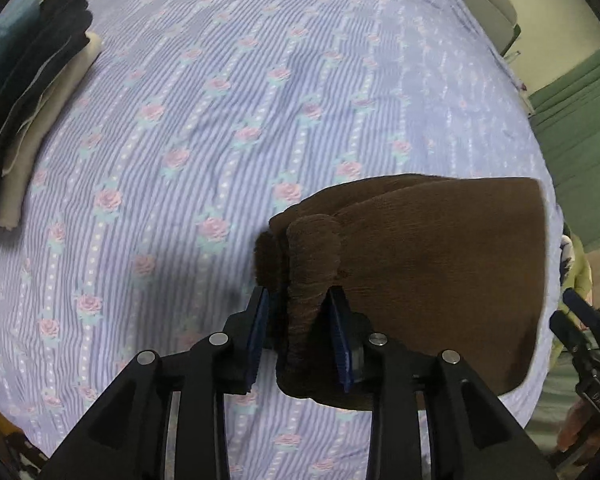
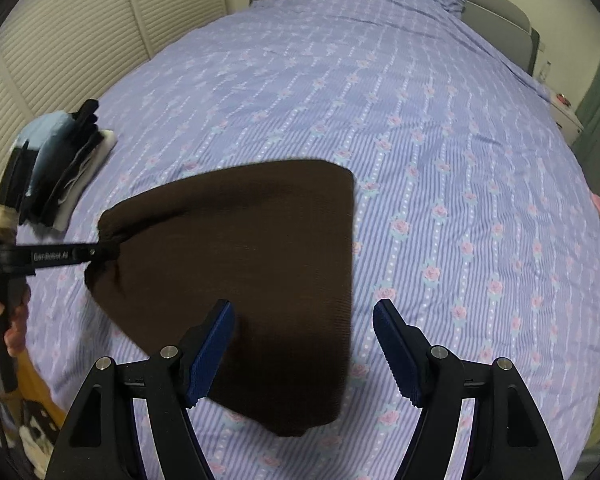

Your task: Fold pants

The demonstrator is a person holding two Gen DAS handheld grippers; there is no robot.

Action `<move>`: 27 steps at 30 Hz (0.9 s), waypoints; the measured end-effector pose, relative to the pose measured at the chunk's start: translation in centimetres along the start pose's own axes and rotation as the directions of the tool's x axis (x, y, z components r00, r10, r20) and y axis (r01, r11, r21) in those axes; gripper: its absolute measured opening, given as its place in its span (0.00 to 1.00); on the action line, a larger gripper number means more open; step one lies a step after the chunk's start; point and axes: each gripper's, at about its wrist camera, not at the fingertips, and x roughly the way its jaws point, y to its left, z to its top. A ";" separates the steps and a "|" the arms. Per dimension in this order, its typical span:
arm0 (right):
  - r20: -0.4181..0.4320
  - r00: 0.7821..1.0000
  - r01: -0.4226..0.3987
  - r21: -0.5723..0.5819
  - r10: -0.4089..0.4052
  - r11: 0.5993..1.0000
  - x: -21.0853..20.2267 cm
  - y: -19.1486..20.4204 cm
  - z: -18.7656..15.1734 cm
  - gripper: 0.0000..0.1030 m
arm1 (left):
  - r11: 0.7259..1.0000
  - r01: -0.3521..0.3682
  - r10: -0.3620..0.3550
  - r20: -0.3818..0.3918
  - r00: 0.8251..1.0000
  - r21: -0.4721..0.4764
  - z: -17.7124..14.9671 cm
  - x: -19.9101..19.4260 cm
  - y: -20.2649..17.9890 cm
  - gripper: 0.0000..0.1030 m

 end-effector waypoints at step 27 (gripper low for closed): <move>-0.054 0.998 -0.013 0.111 0.019 0.994 3.5 -2.8 -0.3 0.70 | 0.996 0.085 -0.085 0.023 0.996 -0.013 -0.1 -0.7 -1.4 0.72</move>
